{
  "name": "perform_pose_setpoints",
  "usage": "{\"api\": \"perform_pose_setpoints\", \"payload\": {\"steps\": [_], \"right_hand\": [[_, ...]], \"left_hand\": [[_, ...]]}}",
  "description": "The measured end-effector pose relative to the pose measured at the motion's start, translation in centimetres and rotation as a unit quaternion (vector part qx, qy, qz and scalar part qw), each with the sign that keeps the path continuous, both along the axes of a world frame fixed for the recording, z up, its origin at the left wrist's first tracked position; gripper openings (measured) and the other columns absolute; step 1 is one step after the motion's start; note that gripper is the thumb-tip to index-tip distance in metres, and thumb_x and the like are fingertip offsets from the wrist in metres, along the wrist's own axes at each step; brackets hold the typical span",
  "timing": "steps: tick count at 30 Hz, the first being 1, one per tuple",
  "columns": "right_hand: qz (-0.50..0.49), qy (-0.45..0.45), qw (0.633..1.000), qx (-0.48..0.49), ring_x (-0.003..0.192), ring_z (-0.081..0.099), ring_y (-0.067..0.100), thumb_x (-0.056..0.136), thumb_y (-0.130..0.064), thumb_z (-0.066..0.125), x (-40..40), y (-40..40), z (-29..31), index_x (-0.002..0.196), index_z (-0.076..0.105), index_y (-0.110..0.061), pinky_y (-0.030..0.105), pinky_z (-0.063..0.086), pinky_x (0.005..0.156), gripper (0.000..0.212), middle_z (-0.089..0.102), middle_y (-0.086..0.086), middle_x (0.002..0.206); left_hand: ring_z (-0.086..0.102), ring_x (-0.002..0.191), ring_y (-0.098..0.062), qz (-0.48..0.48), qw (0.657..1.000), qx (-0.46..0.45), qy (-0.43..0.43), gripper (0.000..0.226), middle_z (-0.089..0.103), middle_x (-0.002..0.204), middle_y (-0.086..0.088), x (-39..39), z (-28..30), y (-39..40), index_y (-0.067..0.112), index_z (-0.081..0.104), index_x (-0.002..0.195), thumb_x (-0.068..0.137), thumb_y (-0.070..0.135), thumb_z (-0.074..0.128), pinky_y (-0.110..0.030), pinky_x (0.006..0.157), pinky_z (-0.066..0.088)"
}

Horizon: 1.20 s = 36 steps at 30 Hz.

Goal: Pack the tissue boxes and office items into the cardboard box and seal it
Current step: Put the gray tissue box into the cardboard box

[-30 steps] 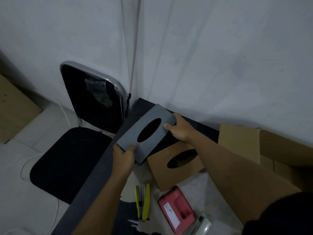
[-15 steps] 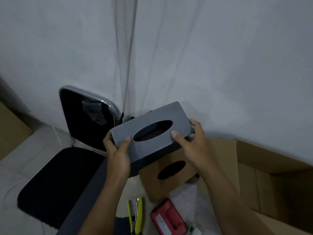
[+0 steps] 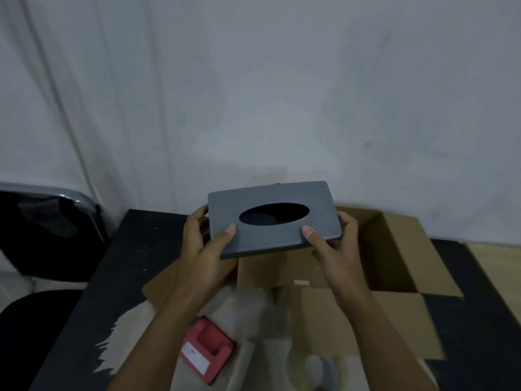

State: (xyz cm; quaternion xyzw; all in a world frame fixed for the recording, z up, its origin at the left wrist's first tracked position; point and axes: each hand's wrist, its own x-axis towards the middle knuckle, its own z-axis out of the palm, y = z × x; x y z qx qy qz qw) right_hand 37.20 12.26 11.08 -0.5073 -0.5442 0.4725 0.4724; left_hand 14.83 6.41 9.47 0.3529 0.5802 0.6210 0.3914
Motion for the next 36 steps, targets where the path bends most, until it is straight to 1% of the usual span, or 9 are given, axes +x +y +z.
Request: {"api": "perform_pose_setpoints", "payload": {"steps": [5, 8, 14, 17, 19, 25, 27, 31, 36], "right_hand": [[-0.050, -0.010, 0.998, -0.025, 0.107, 0.059, 0.008, 0.085, -0.033, 0.078, 7.0, 1.9, -0.2, 0.131, 0.033, -0.030, 0.027, 0.055, 0.085, 0.064, 0.053, -0.008, 0.122], [-0.061, -0.019, 0.997, -0.037, 0.106, 0.058, 0.006, 0.083, -0.032, 0.080, 10.2, 3.6, -1.2, 0.134, 0.032, -0.026, 0.023, 0.052, 0.082, 0.070, 0.052, -0.010, 0.121], [-0.005, -0.054, 0.993, -0.107, 0.108, 0.053, 0.003, 0.071, -0.035, 0.089, 13.6, 7.4, -4.9, 0.139, 0.024, -0.028, 0.014, 0.052, 0.074, 0.095, 0.047, -0.012, 0.123], [-0.005, -0.048, 0.989, -0.140, 0.112, 0.055, 0.009, 0.070, -0.036, 0.090, 14.4, 9.0, -6.7, 0.141, 0.023, -0.026, 0.021, 0.058, 0.081, 0.097, 0.047, -0.005, 0.129], [-0.008, -0.054, 0.987, -0.150, 0.116, 0.054, 0.014, 0.068, -0.036, 0.091, 14.7, 9.7, -7.7, 0.141, 0.022, -0.028, 0.031, 0.056, 0.092, 0.101, 0.045, -0.003, 0.131], [0.005, -0.086, 0.981, -0.175, 0.115, 0.048, 0.016, 0.068, -0.029, 0.092, 14.4, 11.5, -10.3, 0.142, 0.018, -0.025, 0.030, 0.048, 0.092, 0.105, 0.041, -0.006, 0.124], [0.005, -0.094, 0.978, -0.187, 0.114, 0.048, 0.016, 0.069, -0.028, 0.092, 14.1, 12.1, -11.3, 0.140, 0.019, -0.025, 0.031, 0.047, 0.094, 0.102, 0.041, -0.005, 0.123], [0.013, -0.144, 0.969, -0.200, 0.116, 0.052, 0.022, 0.074, -0.027, 0.089, 13.4, 12.4, -13.3, 0.134, 0.023, -0.027, 0.037, 0.049, 0.094, 0.090, 0.047, 0.002, 0.128], [0.017, -0.162, 0.962, -0.217, 0.129, 0.049, 0.029, 0.078, -0.030, 0.086, 13.1, 12.8, -14.6, 0.143, 0.021, -0.026, 0.049, 0.047, 0.105, 0.092, 0.045, 0.008, 0.141]], "left_hand": [[0.059, 0.116, -0.003, -0.099, 0.994, -0.010, 0.035, 0.059, 0.055, 0.130, 0.013, 5.6, -0.6, 4.0, 0.037, 0.043, 0.141, 0.093, 0.018, 0.072, -0.030, 0.096, 0.054], [0.054, 0.123, -0.007, -0.115, 0.991, -0.016, 0.072, 0.061, 0.053, 0.136, 0.013, 8.3, -1.2, 6.8, 0.033, 0.042, 0.146, 0.094, 0.020, 0.072, -0.018, 0.093, 0.050], [0.054, 0.116, -0.005, -0.149, 0.965, -0.041, 0.210, 0.078, 0.048, 0.138, 0.009, 11.3, -2.7, 11.1, 0.028, 0.029, 0.157, 0.093, 0.034, 0.072, -0.013, 0.089, 0.053], [0.054, 0.120, -0.013, -0.186, 0.929, -0.067, 0.312, 0.078, 0.048, 0.137, 0.000, 11.3, -2.9, 13.0, 0.026, 0.041, 0.152, 0.086, 0.043, 0.078, -0.035, 0.104, 0.052], [0.051, 0.127, -0.018, -0.203, 0.908, -0.094, 0.354, 0.084, 0.048, 0.141, -0.002, 11.6, -3.4, 13.8, 0.023, 0.042, 0.152, 0.082, 0.043, 0.083, -0.035, 0.109, 0.045], [0.046, 0.123, -0.029, -0.175, 0.821, -0.160, 0.519, 0.078, 0.046, 0.135, -0.010, 12.9, -7.2, 13.9, 0.028, 0.035, 0.158, 0.091, 0.043, 0.072, -0.038, 0.101, 0.039], [0.042, 0.123, -0.029, -0.151, 0.777, -0.171, 0.587, 0.070, 0.041, 0.137, -0.011, 13.7, -7.9, 14.0, 0.031, 0.037, 0.156, 0.094, 0.046, 0.066, -0.038, 0.098, 0.034], [0.037, 0.124, -0.030, -0.137, 0.670, -0.192, 0.704, 0.043, 0.037, 0.143, -0.010, 15.3, -8.8, 14.2, 0.031, 0.066, 0.130, 0.093, 0.053, 0.061, -0.043, 0.094, 0.031], [0.020, 0.146, -0.041, -0.129, 0.665, -0.222, 0.701, 0.044, 0.029, 0.161, -0.016, 15.6, -9.9, 14.8, 0.028, 0.068, 0.127, 0.088, 0.049, 0.070, -0.053, 0.107, 0.025]]}}
